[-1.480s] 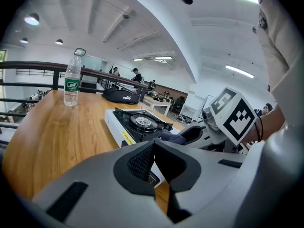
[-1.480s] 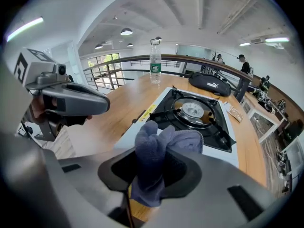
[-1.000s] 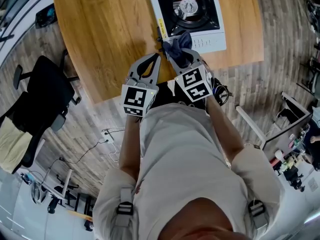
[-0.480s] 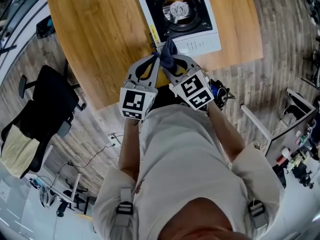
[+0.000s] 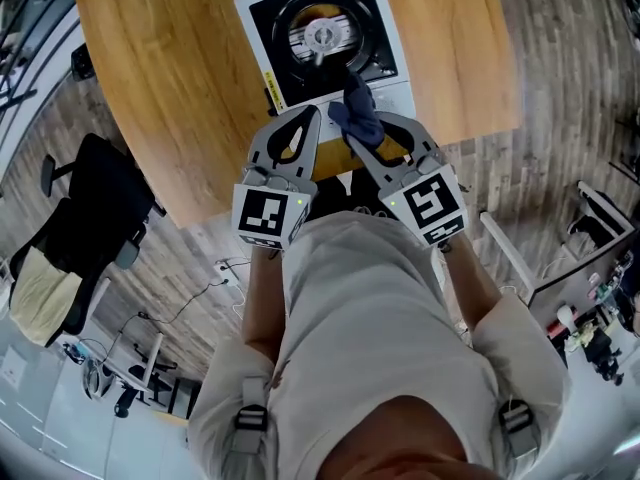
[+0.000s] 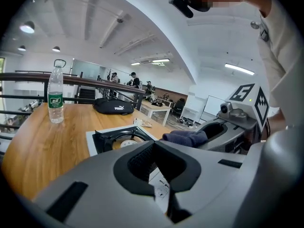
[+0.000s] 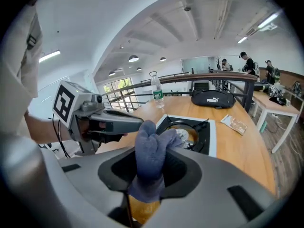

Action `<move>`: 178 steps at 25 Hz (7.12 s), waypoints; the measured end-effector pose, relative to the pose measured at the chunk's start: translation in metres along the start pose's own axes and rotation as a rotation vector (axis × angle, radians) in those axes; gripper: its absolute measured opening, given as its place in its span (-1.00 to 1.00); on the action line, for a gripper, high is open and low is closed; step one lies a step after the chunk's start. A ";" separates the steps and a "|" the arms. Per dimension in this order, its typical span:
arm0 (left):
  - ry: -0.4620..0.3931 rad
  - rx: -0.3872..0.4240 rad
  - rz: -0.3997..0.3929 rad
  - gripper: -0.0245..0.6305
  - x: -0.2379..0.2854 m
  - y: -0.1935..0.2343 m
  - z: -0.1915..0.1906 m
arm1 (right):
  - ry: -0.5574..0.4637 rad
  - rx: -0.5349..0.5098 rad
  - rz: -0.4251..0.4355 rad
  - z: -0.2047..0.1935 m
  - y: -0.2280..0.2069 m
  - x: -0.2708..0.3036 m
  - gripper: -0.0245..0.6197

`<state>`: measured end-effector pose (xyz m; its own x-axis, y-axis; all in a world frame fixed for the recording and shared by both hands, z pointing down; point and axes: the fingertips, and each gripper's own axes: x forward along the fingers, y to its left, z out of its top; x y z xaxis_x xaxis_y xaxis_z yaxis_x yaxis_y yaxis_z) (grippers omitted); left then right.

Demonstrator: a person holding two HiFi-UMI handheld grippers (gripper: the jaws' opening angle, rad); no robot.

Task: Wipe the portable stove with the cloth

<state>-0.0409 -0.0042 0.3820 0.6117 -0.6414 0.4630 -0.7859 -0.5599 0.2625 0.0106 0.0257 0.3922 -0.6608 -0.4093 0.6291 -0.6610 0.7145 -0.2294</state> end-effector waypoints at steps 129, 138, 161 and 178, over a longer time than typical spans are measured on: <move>-0.065 0.094 0.091 -0.86 0.158 0.091 0.080 | 0.251 -0.475 -0.102 0.086 -0.254 0.147 -0.51; -0.066 0.068 0.114 -0.86 0.139 0.102 0.074 | 0.323 -0.486 -0.051 0.086 -0.242 0.165 -0.51; -0.106 -0.010 0.221 -0.86 0.071 0.141 0.054 | 0.306 -0.562 0.089 0.110 -0.140 0.227 -0.51; -0.105 -0.081 0.319 -0.86 0.027 0.179 0.031 | 0.251 -0.491 0.158 0.129 -0.089 0.257 -0.51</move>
<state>-0.1626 -0.1378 0.4155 0.3362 -0.8303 0.4445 -0.9413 -0.2812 0.1867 -0.1458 -0.2167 0.4780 -0.5934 -0.1719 0.7864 -0.2790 0.9603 -0.0006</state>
